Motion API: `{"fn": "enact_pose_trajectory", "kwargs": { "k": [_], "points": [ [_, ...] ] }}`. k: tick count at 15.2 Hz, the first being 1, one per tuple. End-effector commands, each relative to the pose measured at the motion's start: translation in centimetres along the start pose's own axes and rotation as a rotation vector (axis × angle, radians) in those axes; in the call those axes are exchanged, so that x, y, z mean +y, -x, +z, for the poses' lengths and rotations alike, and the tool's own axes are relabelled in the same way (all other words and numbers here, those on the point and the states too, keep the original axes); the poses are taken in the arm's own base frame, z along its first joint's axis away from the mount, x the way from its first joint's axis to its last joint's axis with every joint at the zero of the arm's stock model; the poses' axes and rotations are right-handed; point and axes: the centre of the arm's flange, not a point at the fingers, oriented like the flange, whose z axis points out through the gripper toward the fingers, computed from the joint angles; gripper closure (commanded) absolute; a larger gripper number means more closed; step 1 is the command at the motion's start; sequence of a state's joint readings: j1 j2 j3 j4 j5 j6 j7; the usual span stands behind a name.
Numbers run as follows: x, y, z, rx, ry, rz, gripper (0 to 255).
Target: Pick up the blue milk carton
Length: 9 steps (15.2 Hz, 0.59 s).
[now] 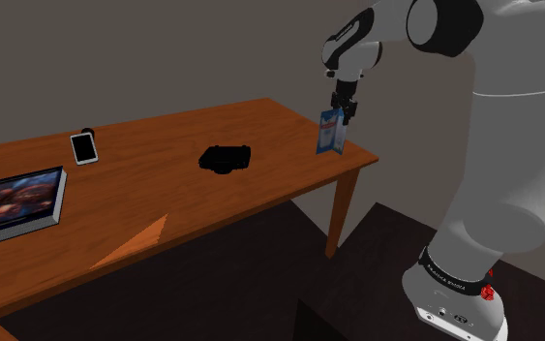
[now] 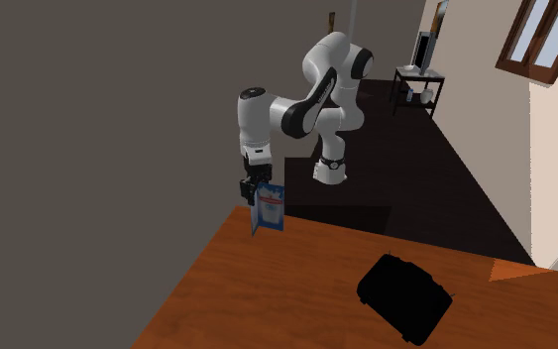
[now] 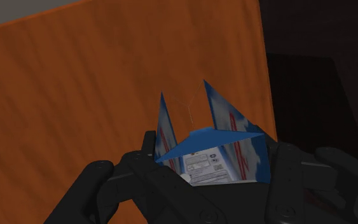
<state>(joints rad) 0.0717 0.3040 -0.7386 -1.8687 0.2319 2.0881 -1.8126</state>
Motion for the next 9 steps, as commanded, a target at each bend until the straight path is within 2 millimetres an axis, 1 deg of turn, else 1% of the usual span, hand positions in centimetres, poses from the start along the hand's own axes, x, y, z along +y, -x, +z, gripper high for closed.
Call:
{"fn": "enact_pose_trajectory", "kwargs": {
  "k": [1,5,9],
  "points": [
    [0.0,-0.1,0.2,0.000,-0.002,0.000,255],
    [0.0,0.0,0.1,0.000,-0.002,0.000,255],
    [0.0,0.0,-2.0,0.000,-0.002,0.000,255]
  ]
}}
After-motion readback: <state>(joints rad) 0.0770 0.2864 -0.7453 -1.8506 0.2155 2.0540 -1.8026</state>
